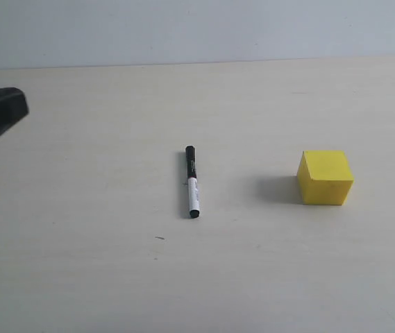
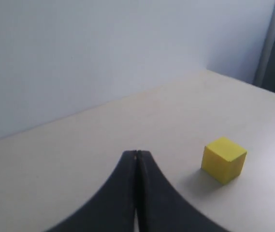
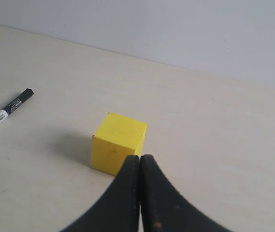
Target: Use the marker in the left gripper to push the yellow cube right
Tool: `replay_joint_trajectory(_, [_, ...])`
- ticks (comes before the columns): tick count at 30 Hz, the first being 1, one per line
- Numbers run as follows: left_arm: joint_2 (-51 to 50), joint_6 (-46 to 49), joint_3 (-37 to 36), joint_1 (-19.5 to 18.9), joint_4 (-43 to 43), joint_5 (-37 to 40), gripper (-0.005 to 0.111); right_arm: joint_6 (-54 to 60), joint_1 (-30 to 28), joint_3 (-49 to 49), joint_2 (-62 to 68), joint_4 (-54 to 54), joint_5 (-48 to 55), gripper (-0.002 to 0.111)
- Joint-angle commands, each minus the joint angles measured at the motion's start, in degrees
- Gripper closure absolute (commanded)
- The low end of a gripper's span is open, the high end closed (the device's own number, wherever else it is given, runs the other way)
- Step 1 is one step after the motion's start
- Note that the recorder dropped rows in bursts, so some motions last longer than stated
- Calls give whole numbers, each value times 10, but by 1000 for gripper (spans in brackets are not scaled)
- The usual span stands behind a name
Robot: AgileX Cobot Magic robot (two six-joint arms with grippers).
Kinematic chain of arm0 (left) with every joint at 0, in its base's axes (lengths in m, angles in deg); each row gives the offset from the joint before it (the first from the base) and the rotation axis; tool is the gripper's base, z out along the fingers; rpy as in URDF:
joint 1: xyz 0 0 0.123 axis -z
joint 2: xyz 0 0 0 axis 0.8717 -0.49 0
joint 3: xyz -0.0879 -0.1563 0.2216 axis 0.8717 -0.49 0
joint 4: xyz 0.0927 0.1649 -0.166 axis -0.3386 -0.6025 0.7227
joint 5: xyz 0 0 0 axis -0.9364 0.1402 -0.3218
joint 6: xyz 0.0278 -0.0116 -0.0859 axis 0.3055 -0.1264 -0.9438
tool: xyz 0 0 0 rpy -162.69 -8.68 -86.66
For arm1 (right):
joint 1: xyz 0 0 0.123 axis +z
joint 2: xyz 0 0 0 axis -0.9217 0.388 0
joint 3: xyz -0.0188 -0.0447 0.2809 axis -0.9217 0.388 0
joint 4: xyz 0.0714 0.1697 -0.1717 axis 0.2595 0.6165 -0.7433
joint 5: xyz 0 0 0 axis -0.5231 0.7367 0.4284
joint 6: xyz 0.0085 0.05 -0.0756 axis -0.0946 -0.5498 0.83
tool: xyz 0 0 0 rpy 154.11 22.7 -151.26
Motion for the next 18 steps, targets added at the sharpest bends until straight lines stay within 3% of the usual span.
replay_joint_trajectory(1, [99, 1, -12, -3, 2, 39, 107, 1, 1, 2, -2, 0, -5, 108])
replay_joint_trajectory(7, [197, 2, -12, -3, 8, 122, 107, 1, 1, 2, -2, 0, 0, 108])
replay_joint_trajectory(15, [230, 2, -12, -3, 7, 127, 107, 1, 1, 2, -2, 0, 0, 108])
replay_joint_trajectory(18, [231, 2, -12, 16, 7, 130, 107, 1, 1, 2, -2, 0, 0, 108])
